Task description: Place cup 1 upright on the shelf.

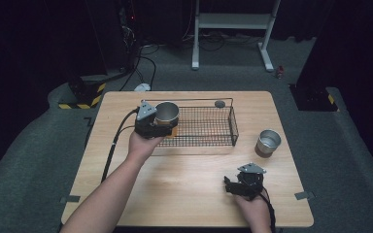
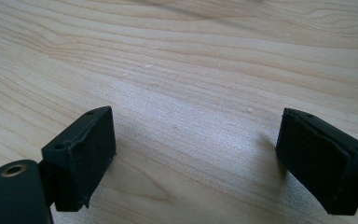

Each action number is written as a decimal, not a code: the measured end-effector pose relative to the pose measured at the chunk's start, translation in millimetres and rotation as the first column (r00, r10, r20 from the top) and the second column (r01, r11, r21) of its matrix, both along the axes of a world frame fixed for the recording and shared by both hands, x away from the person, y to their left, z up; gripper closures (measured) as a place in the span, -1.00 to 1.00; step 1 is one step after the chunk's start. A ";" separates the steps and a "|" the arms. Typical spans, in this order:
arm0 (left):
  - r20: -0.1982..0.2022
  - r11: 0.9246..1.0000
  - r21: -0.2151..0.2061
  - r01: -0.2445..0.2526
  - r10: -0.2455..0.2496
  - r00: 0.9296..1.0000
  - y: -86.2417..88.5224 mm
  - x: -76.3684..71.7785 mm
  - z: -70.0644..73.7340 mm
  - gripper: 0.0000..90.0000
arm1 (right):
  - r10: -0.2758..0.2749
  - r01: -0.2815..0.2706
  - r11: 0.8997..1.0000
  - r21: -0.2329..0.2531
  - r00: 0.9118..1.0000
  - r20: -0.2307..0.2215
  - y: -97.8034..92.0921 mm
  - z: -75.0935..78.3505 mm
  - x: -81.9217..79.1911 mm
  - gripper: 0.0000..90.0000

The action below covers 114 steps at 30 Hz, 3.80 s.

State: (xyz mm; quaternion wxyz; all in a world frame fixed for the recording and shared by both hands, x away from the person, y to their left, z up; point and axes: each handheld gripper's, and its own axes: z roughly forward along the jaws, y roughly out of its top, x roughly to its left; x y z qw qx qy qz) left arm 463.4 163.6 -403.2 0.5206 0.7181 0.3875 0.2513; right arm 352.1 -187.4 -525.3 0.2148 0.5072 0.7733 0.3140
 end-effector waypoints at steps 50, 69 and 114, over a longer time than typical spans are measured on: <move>-0.163 0.993 0.029 -0.114 0.117 0.980 -16.8 51.5 -38.2 -0.69 | 0.000 0.000 1.000 0.000 1.000 0.000 -0.1 0.0 -0.1 -0.73; -0.215 0.988 0.091 -0.128 0.145 0.966 -21.7 53.4 -50.9 -0.69 | -0.001 0.001 1.000 0.000 1.000 0.001 -0.2 0.0 -0.1 -0.73; -0.208 0.983 0.136 -0.126 0.153 0.966 -19.5 44.2 -64.5 -0.70 | 0.001 -0.001 1.000 -0.001 1.000 0.003 -0.3 0.0 0.0 -0.73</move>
